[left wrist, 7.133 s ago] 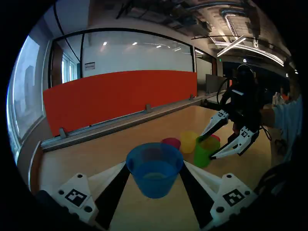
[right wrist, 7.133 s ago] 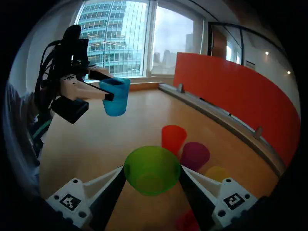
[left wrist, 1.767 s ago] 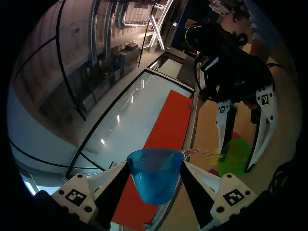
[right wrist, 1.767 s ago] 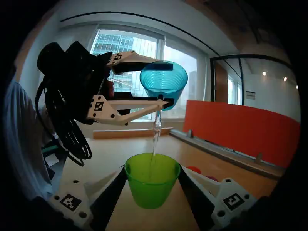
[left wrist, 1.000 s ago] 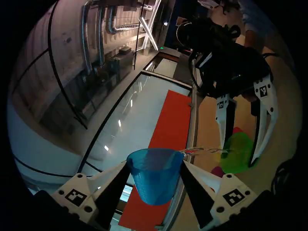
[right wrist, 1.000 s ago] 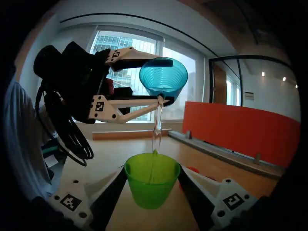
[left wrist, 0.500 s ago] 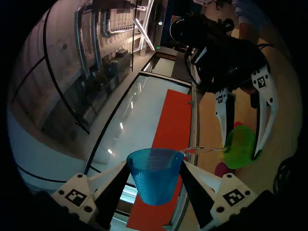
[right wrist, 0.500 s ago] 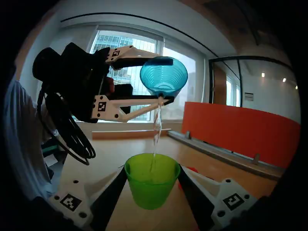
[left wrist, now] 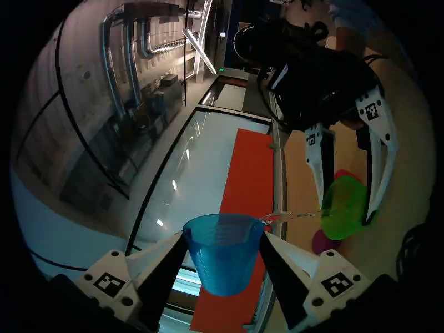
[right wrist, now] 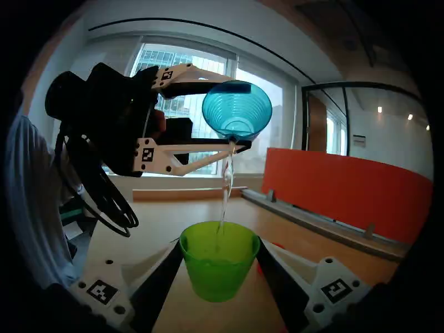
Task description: Pour water
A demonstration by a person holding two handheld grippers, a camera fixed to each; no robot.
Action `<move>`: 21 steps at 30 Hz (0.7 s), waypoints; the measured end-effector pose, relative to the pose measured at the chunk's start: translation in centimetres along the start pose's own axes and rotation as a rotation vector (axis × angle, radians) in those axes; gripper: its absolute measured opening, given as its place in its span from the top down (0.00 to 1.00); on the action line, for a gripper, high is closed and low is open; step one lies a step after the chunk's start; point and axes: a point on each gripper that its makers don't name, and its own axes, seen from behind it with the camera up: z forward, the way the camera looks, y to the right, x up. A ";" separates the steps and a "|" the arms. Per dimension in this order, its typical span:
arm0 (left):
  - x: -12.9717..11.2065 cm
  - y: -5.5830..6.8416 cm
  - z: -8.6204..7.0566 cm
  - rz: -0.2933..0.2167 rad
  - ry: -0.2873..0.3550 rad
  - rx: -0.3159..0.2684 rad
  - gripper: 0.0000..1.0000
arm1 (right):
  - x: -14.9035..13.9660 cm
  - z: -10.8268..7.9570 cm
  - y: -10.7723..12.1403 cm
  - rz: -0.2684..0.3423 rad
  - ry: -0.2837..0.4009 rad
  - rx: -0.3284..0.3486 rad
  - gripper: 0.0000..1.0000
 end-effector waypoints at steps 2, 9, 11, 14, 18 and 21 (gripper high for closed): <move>0.1 0.1 0.1 0.009 0.002 -0.003 0.13 | 0.0 0.0 0.0 0.000 0.000 0.000 0.08; 0.4 0.4 0.3 0.037 0.010 -0.010 0.13 | 0.0 0.1 0.2 -0.001 -0.001 -0.003 0.08; 0.4 0.5 0.3 0.044 0.011 -0.011 0.14 | 0.0 0.0 0.3 0.000 0.000 -0.005 0.08; 0.5 0.5 0.5 0.060 0.013 -0.011 0.14 | 0.0 0.0 0.4 0.001 0.001 -0.006 0.08; 0.5 0.3 0.6 0.082 0.011 -0.013 0.13 | 0.0 -0.1 0.7 0.001 0.003 -0.011 0.08; 0.4 0.1 0.8 0.096 0.011 -0.012 0.13 | 0.1 -0.1 0.8 0.002 0.004 -0.012 0.08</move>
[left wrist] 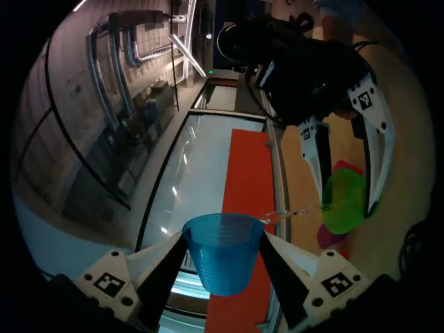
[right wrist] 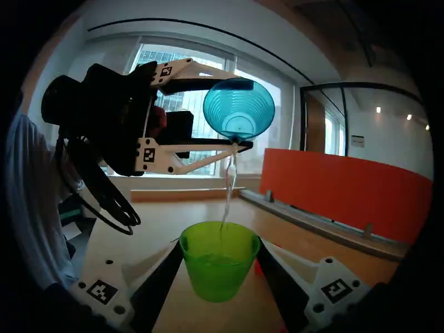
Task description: Pour water
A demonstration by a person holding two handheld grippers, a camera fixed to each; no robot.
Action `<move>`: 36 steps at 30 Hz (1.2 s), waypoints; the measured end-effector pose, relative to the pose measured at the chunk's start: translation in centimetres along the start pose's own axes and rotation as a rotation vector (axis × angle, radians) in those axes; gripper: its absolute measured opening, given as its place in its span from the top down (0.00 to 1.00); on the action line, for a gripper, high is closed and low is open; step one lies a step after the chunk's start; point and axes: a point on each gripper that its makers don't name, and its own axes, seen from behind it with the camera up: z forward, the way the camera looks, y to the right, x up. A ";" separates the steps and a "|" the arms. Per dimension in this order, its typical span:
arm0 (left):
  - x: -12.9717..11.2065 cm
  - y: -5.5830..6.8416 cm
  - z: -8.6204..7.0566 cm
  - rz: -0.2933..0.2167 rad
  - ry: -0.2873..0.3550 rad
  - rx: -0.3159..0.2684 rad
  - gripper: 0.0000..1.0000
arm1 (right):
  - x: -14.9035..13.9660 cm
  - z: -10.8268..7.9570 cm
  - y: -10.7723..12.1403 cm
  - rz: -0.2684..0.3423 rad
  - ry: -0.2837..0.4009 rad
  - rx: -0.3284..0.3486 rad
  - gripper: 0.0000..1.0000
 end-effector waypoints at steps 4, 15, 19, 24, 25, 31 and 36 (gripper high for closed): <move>0.0 -0.1 0.2 0.023 0.002 0.000 0.13 | 0.1 0.0 0.1 -0.001 0.002 -0.002 0.08; 0.3 -0.3 -0.2 0.090 -0.002 0.000 0.13 | 0.3 0.0 0.3 0.002 0.009 -0.008 0.08; 0.6 -0.3 -0.3 0.113 -0.001 -0.002 0.13 | 0.3 0.0 0.4 0.003 0.011 -0.009 0.08; 1.0 -0.5 -0.3 0.142 0.002 0.003 0.13 | 0.4 0.1 0.4 0.002 0.014 -0.011 0.08; 1.0 -0.5 -0.2 0.152 0.002 0.003 0.13 | 0.5 0.1 0.4 0.002 0.015 -0.010 0.08; 1.2 -0.7 0.0 0.204 0.005 0.006 0.13 | 0.6 0.2 0.4 0.002 0.019 -0.008 0.08; 1.5 -0.7 0.1 0.228 0.012 0.013 0.13 | 0.7 0.3 0.5 0.003 0.023 -0.008 0.08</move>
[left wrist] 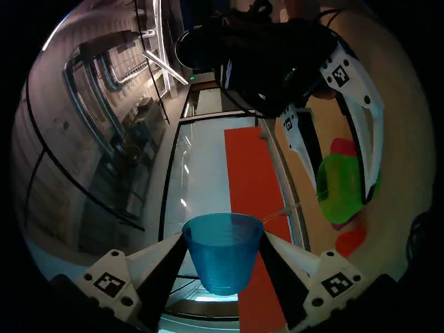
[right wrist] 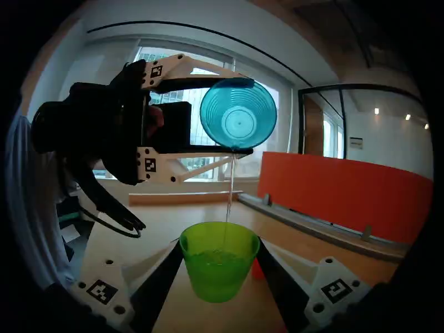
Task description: Pour water
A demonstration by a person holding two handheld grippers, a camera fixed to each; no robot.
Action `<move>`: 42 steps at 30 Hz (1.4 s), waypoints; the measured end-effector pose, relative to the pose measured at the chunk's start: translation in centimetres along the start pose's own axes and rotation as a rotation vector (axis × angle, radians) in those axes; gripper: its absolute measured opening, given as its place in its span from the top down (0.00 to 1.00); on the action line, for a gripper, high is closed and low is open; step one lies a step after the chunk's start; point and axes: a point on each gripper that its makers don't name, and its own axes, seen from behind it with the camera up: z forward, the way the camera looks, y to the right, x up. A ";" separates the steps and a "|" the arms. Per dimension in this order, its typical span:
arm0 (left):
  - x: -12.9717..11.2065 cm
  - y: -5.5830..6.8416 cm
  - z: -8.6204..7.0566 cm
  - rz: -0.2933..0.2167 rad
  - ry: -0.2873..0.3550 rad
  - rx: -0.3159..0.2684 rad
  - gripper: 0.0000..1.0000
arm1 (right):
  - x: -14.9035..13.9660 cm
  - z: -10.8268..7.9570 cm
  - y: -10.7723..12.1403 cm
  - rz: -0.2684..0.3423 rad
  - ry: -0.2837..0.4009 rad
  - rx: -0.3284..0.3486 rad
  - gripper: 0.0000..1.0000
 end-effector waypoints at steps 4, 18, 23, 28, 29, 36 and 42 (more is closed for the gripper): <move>0.3 -0.1 0.0 0.018 0.004 0.011 0.13 | 0.1 0.1 0.0 0.002 0.003 0.000 0.08; 0.3 -0.1 -0.2 0.008 0.003 0.024 0.13 | -0.1 0.0 0.2 0.006 0.005 -0.007 0.08; -0.8 -0.4 0.0 -0.092 -0.016 0.026 0.13 | -0.1 0.0 0.3 0.005 0.006 -0.008 0.08; -1.5 -0.3 0.2 -0.229 -0.024 0.022 0.13 | -0.2 0.0 0.4 0.004 0.007 -0.012 0.08; -1.6 -0.3 0.2 -0.255 -0.024 0.021 0.13 | -0.2 0.0 0.5 0.004 0.007 -0.013 0.08; -2.5 -0.2 0.5 -0.444 -0.033 0.019 0.14 | 0.0 -0.1 0.8 0.005 0.010 -0.020 0.08; -3.6 0.2 0.4 -0.632 -0.038 0.005 0.14 | 0.0 -0.2 1.0 0.006 0.011 -0.027 0.08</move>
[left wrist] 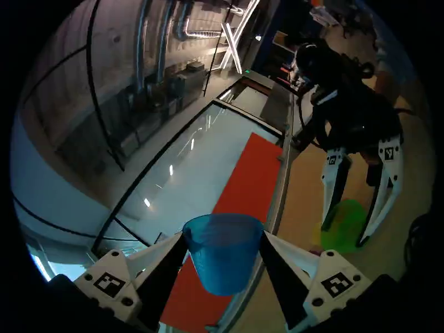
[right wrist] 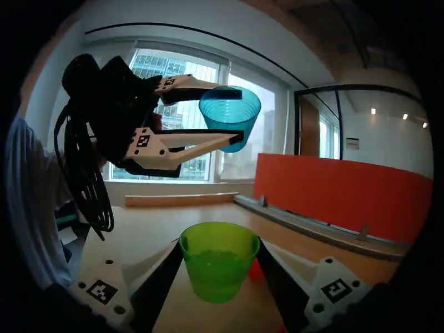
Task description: Pour water
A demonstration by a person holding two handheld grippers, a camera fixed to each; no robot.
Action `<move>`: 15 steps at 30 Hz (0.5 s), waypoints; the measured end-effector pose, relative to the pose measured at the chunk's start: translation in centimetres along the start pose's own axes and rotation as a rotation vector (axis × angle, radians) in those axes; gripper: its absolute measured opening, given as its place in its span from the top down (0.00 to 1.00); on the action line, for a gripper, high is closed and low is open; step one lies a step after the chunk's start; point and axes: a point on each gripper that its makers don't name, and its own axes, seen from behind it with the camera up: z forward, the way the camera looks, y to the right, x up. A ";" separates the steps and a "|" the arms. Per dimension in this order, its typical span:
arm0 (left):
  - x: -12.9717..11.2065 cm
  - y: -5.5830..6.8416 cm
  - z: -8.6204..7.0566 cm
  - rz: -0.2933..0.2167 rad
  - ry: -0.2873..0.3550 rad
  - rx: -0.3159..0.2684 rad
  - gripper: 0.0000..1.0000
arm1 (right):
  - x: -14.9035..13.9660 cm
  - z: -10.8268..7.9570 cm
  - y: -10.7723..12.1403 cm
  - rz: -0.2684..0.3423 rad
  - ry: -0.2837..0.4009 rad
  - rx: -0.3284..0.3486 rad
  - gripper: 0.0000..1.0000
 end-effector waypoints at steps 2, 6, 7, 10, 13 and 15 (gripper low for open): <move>-0.2 -0.1 -0.1 -0.060 0.000 -0.001 0.14 | 0.0 -0.1 0.1 -0.001 0.001 -0.004 0.08; -0.9 -0.2 -0.3 -0.189 -0.011 -0.007 0.14 | 0.1 -0.2 0.4 -0.001 0.001 -0.011 0.08; -1.3 -0.2 -0.3 -0.229 -0.017 -0.010 0.14 | 0.2 -0.3 0.4 -0.002 0.002 -0.012 0.08; -2.4 -0.1 -0.1 -0.338 -0.037 -0.018 0.13 | 0.2 -0.4 0.5 -0.003 0.002 -0.016 0.08; -3.6 -0.1 0.1 -0.442 -0.063 -0.020 0.14 | 0.3 -0.5 0.6 -0.003 0.002 -0.018 0.08; -4.4 -0.1 0.1 -0.505 -0.080 -0.018 0.14 | 0.3 -0.7 0.6 -0.003 0.002 -0.019 0.08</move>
